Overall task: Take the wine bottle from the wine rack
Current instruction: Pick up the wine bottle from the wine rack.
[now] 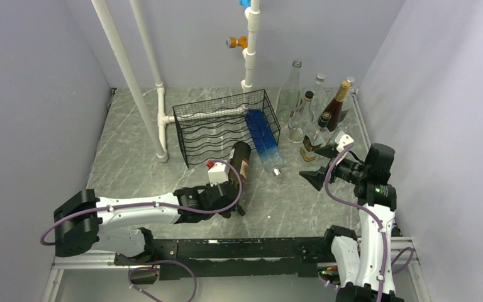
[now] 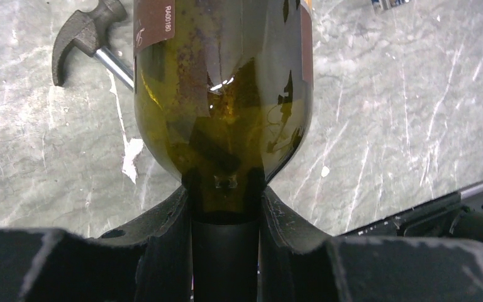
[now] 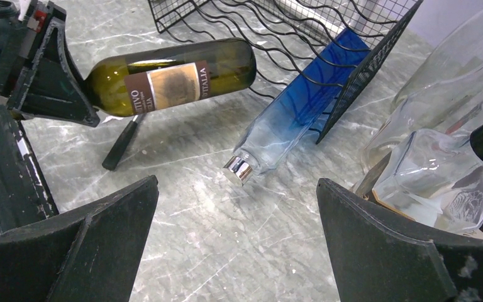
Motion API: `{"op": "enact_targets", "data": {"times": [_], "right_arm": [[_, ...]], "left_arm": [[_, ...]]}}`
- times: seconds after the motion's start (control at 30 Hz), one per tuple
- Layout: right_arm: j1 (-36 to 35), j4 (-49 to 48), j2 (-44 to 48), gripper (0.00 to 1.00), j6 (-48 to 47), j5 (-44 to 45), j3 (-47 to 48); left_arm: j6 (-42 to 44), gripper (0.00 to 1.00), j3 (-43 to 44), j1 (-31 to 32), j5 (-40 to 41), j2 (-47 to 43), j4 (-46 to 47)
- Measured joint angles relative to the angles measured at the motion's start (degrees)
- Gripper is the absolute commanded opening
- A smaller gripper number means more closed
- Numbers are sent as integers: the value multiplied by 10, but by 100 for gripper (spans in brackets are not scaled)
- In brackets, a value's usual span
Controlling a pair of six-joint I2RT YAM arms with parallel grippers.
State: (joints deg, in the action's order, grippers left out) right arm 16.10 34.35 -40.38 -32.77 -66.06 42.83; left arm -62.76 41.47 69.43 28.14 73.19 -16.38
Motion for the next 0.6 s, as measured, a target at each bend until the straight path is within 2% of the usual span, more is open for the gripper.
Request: {"op": "enact_targets", "data": {"times": [0.6], "right_arm": [[0,7,-2,100,-33,-18,-5]], "left_arm": [[66,0,0,3,-80,-81,-71]]}}
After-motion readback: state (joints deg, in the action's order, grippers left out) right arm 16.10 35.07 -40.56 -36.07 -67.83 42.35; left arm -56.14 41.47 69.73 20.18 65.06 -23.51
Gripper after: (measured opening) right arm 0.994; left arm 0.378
